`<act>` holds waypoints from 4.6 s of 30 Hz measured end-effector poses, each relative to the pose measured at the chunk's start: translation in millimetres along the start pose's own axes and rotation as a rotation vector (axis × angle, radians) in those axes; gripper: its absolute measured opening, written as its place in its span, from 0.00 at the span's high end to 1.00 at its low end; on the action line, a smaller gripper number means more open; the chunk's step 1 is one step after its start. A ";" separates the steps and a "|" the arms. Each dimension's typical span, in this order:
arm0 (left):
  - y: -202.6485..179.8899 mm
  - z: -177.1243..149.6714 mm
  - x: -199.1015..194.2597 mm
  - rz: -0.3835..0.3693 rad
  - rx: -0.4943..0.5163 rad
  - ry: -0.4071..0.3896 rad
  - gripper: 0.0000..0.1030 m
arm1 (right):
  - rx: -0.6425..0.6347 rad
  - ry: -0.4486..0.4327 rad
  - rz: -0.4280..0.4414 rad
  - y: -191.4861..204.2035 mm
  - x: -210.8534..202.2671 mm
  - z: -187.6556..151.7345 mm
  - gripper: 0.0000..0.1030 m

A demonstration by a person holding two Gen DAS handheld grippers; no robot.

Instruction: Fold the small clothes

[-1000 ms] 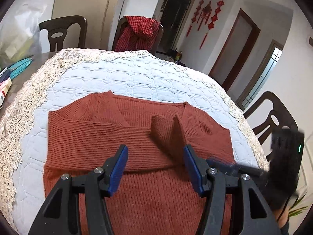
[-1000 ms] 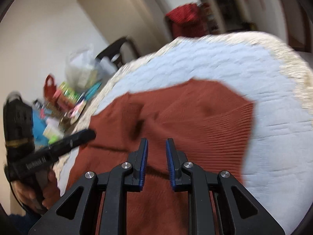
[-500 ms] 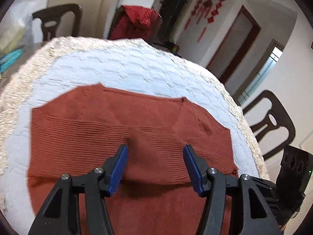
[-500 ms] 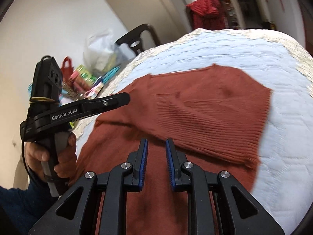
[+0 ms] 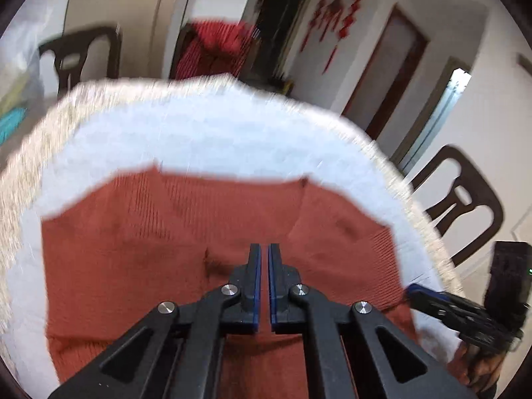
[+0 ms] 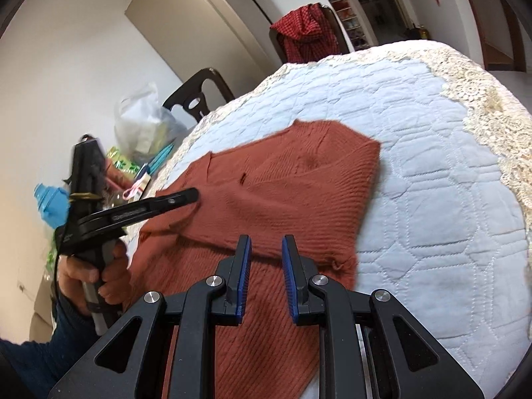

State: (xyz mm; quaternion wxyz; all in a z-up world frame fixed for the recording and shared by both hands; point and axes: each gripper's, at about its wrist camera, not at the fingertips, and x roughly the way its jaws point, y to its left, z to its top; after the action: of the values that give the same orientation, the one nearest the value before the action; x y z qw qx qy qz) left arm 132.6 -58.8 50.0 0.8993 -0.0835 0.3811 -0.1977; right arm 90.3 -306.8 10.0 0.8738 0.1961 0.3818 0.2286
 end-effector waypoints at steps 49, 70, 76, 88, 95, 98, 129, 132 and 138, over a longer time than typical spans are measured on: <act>15.5 -50.3 -2.2 0.121 0.066 0.096 0.72 | -0.192 0.096 -0.352 7.1 1.5 -7.8 0.82; 19.2 -89.0 -67.6 0.228 0.050 0.009 0.54 | -0.117 0.066 -0.173 31.4 -34.6 -48.6 0.60; 26.9 -100.2 -73.4 0.254 0.038 0.011 0.52 | -0.078 0.069 -0.161 26.9 -38.4 -57.3 0.59; 58.9 -125.1 -85.5 0.251 -0.052 0.030 0.52 | 0.027 0.086 -0.117 9.0 -42.1 -71.7 0.55; 61.1 -139.8 -105.0 0.242 -0.083 0.028 0.52 | 0.043 0.119 -0.017 17.6 -46.2 -87.8 0.55; 71.9 -148.5 -111.9 0.275 -0.126 0.038 0.52 | 0.055 0.123 0.017 18.3 -50.6 -94.7 0.55; 68.9 -159.7 -128.5 -0.036 -0.239 -0.003 0.90 | 0.099 0.134 0.183 30.3 -50.3 -105.0 0.93; 69.2 -151.1 -149.4 -0.081 -0.231 -0.076 0.90 | 0.102 0.080 0.235 32.0 -68.6 -98.9 0.94; 67.1 -139.5 -190.1 -0.179 -0.252 -0.187 0.90 | 0.091 -0.023 0.309 41.1 -111.0 -90.2 0.95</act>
State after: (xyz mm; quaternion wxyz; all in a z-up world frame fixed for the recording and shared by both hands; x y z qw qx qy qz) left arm -68.1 81.9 56.8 0.8919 -0.2472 0.3089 -0.2189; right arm -55.3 -319.0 38.4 0.8227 0.2945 0.3471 0.3404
